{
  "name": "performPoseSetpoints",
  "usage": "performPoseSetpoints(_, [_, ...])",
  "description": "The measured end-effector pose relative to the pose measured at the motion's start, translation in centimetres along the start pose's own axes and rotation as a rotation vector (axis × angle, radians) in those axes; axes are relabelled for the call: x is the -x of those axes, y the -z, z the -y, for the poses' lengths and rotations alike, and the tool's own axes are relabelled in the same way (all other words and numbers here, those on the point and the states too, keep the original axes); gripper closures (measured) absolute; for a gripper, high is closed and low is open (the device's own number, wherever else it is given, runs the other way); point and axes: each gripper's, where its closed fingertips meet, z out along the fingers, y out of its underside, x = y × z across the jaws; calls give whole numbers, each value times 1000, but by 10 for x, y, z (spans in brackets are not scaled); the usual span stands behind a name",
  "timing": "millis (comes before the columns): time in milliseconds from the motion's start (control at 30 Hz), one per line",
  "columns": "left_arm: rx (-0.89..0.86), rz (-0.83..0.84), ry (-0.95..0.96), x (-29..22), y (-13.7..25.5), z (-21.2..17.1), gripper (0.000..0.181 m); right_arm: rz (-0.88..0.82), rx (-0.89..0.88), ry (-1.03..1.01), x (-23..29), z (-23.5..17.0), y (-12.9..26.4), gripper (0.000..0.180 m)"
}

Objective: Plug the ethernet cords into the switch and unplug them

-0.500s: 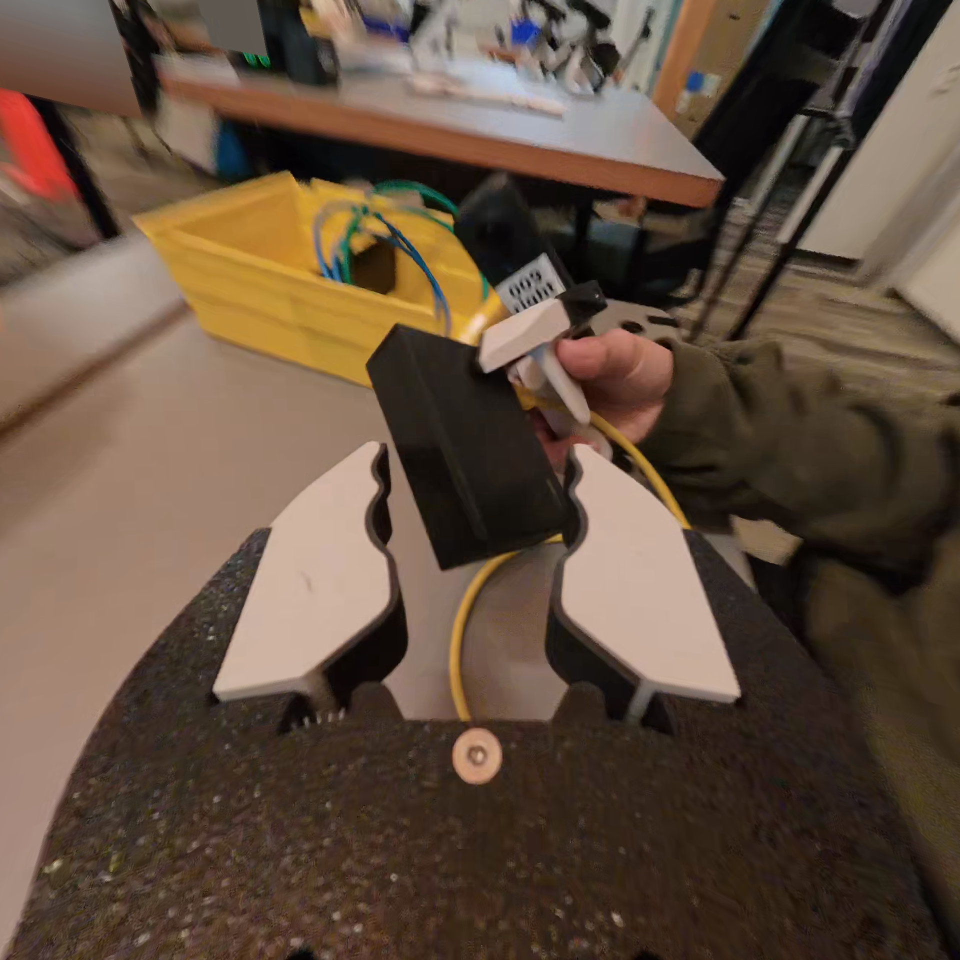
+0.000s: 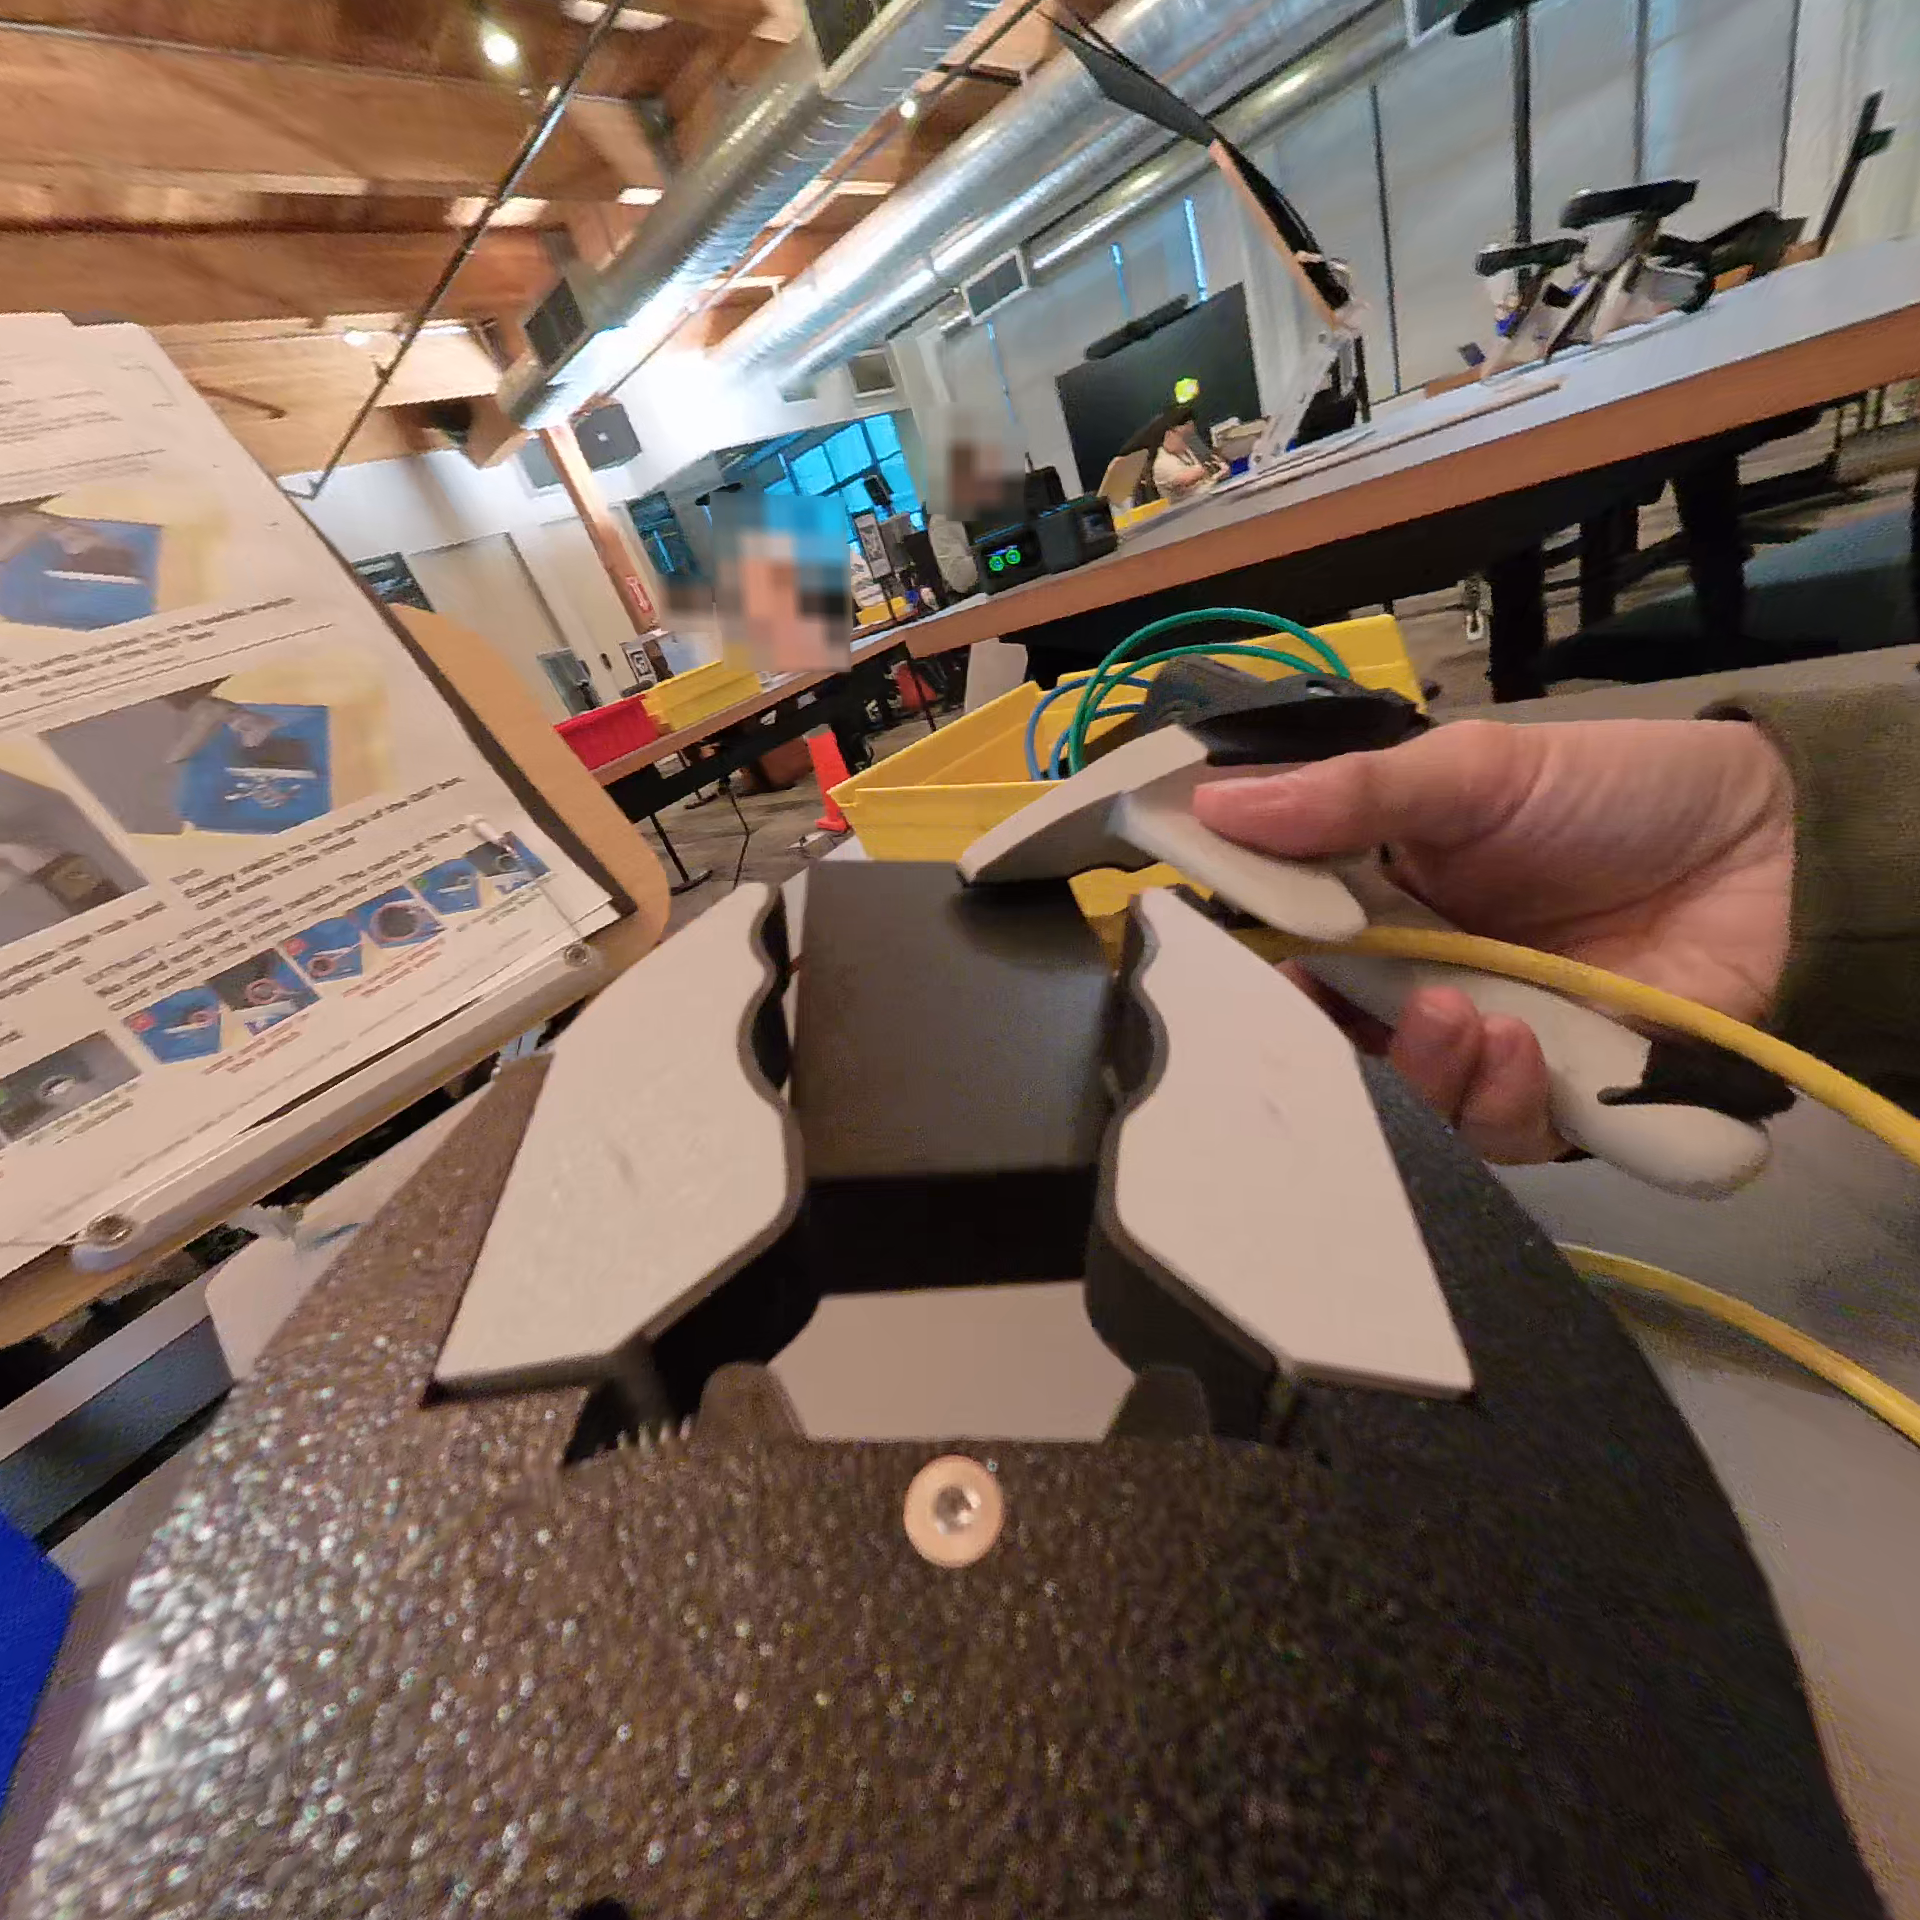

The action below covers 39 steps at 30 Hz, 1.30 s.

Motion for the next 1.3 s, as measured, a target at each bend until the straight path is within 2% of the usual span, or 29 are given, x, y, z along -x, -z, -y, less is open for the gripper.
performPoseSetpoints(67, [-12, 2, -33, -1, 0, 2, 127, 18, -28, -16, 3, 3, 0, 153])
performPoseSetpoints(100, [-11, 18, -34, 1, 1, 3, 124, 16, -43, -17, 3, 6, 1, 153])
performPoseSetpoints(200, [25, 68, -45, 7, 6, -1, 92, -19, -104, -6, 0, 17, 8, 153])
performPoseSetpoints(333, [51, 98, -29, 9, 7, -13, 96, -26, -112, -14, 3, 16, 7, 153])
performPoseSetpoints(400, [61, 81, -12, 6, 4, -18, 108, -17, -106, -27, 6, 10, 3, 153])
performPoseSetpoints(667, [117, 20, 62, 6, -2, -34, 108, -90, -122, -8, -5, 13, 6, 152])
performPoseSetpoints(900, [131, 55, 53, 11, 2, -31, 109, -23, -95, -110, -10, 10, 2, 152])
performPoseSetpoints(1033, [106, 45, 172, 14, 4, -31, 109, -4, -49, -84, -7, 10, 0, 149])
performPoseSetpoints(1067, [97, 49, 202, 18, 5, -31, 109, -9, -33, -67, -6, 10, 1, 148])
performPoseSetpoints(1167, [86, 47, 250, 28, 9, -31, 109, -51, 26, -9, -8, 13, 7, 128])
performPoseSetpoints(1300, [83, -5, 235, 31, 12, -30, 109, -86, 118, 23, -15, 14, 24, 123])
